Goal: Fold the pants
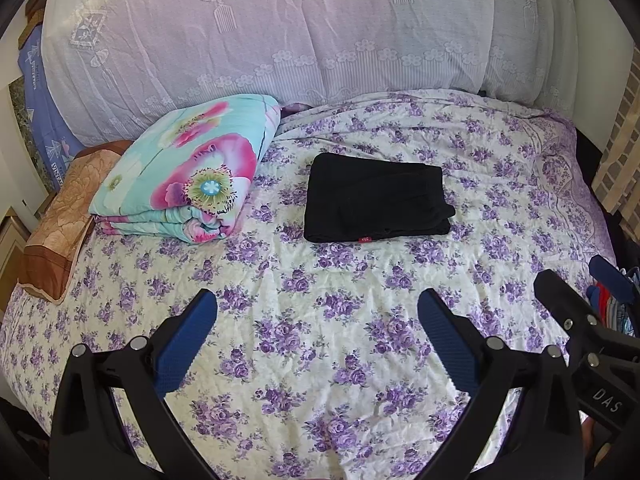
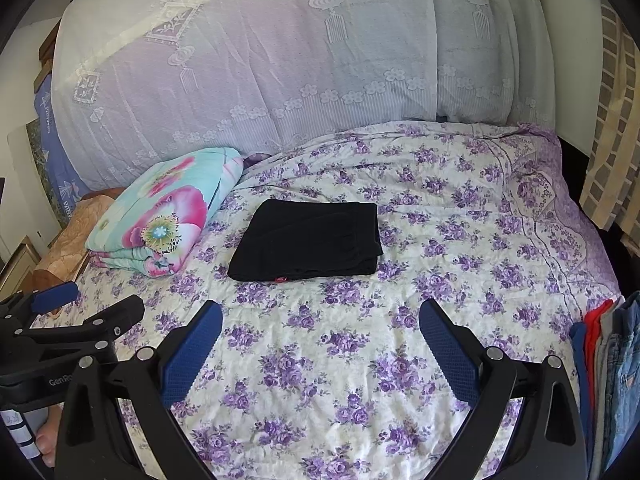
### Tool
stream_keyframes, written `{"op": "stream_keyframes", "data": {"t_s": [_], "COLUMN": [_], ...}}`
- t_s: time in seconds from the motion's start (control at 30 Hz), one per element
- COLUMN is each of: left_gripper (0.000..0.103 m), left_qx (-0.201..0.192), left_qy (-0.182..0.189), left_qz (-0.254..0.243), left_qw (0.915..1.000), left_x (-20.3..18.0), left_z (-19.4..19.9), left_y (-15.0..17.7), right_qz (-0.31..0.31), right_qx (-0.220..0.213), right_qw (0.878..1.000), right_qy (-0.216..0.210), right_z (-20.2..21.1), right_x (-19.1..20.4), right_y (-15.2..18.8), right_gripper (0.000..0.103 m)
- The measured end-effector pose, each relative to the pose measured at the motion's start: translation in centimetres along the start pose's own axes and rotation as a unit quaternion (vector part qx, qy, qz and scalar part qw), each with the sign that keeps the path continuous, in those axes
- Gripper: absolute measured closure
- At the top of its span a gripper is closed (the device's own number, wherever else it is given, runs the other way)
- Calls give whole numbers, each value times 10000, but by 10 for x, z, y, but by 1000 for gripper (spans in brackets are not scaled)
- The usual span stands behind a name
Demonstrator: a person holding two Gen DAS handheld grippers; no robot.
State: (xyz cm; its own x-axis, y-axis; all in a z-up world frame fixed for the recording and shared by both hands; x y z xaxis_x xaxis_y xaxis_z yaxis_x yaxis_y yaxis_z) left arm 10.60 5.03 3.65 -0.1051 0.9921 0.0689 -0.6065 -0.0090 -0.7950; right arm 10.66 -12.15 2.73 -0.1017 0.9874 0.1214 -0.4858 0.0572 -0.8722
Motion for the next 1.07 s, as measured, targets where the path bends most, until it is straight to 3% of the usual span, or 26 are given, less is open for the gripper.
{"op": "stream_keyframes", "data": {"t_s": [1.07], "left_gripper": [5], "left_qx": [-33], "left_qy": [69], "left_qz": [37], "left_qw": [10000], "left_x": [1], "left_z": [-4], "left_y": [0], "right_qz": [-138], "right_qx": [83], "right_qw": [9999], "right_qy": [42], "right_z": [-5], "right_x": [-8], "right_y": [5], "right_gripper": [4]}}
Point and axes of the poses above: each gripper's, at about its wrist camera, not at the fingertips, and z roughly against the way its jaws point, x to its left, y to its underside, the point moved 4 cm from there along -z, roughly the way its jaws point, and after that the axes turned 11 degrees about -x, right-handed, at the moved point
